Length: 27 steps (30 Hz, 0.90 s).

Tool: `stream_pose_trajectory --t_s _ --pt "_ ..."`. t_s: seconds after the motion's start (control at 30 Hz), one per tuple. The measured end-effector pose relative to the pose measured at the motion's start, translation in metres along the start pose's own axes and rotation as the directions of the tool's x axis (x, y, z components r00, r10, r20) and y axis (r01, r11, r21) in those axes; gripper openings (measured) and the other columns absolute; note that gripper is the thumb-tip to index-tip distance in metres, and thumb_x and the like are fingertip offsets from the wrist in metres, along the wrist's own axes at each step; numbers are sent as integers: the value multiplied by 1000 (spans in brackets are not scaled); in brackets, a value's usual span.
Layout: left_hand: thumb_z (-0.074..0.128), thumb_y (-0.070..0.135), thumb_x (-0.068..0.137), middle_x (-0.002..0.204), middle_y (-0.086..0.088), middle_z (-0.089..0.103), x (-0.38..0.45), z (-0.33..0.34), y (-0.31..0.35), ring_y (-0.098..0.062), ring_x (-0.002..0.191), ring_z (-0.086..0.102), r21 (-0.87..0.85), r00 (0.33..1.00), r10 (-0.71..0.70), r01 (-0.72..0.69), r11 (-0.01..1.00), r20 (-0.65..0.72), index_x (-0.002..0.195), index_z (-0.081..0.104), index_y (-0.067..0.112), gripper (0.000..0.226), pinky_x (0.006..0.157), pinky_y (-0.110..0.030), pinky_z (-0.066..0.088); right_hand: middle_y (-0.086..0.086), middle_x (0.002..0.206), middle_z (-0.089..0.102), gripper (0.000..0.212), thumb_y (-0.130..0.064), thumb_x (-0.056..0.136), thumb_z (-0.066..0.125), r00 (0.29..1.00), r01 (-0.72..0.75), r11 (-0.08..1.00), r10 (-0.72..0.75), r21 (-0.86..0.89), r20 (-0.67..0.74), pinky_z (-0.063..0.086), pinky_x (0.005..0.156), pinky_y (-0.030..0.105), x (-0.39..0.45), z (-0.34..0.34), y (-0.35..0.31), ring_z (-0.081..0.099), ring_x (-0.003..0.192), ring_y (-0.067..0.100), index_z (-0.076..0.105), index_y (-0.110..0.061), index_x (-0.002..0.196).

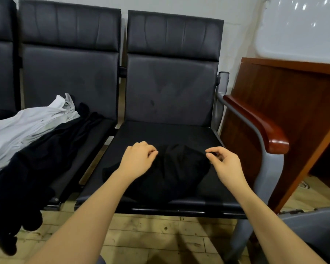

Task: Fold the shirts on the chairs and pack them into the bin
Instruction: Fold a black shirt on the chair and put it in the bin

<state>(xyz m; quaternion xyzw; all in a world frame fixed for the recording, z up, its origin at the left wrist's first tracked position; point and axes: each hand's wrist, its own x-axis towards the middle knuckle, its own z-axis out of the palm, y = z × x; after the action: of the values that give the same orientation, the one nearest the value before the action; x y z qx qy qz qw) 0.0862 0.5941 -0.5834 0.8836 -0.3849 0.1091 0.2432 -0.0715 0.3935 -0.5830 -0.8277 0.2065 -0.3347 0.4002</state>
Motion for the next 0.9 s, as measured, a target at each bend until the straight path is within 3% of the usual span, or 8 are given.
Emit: stream_pose_trajectory --t_s 0.1,0.3,0.43,0.57,0.67,0.77,0.9 --pt "46 35 98 119 1 57 -1 12 -27 -21 111 50 66 994 -102 101 993 24 117 63 23 29 94 -35 33 -5 90 62 10 -12 90 63 996 82 991 -77 -107 49 39 74 8 0 15 -1 57 85 4 66 -21 91" --pt "47 40 97 136 5 48 5 28 -53 -16 126 43 -20 978 -167 171 985 128 135 48 24 42 105 -35 24 -4 90 59 15 -8 89 64 986 162 980 -157 -112 54 35 76 -1 9 41 -1 56 86 0 65 -22 84" --pt "56 30 94 124 3 56 6 40 -58 -16 122 49 -246 968 -122 177 953 221 135 49 22 42 106 -31 33 -9 89 59 17 -7 90 62 985 171 981 -167 -89 46 36 77 -1 14 57 -2 56 86 -3 65 -23 84" --pt "58 20 93 108 5 55 12 37 -56 -12 113 51 -407 978 -177 206 890 108 130 54 18 37 92 -13 32 -11 89 62 17 -6 92 57 986 140 990 -138 -9 93 39 76 3 18 73 -7 57 86 -4 63 -21 88" --pt "61 17 91 97 10 54 17 21 -50 -5 98 53 -470 990 -132 93 877 -51 131 53 19 41 82 0 32 -17 99 58 22 -10 99 45 986 99 995 -101 19 136 36 88 9 20 85 -14 53 98 -4 59 -26 99" --pt "65 17 88 91 15 56 18 5 -39 1 93 55 -492 982 -75 -20 870 -171 128 56 23 41 83 2 32 -23 102 51 21 -20 101 42 976 121 992 -115 -26 183 19 95 8 19 94 -23 43 103 -5 56 -35 105" --pt "67 16 86 85 14 57 11 -8 -25 6 90 55 -556 970 -60 -83 827 -234 123 59 25 39 86 -2 35 -16 97 45 14 -37 89 62 959 112 994 -105 -14 264 8 88 0 14 101 -37 36 103 -4 61 -45 101"
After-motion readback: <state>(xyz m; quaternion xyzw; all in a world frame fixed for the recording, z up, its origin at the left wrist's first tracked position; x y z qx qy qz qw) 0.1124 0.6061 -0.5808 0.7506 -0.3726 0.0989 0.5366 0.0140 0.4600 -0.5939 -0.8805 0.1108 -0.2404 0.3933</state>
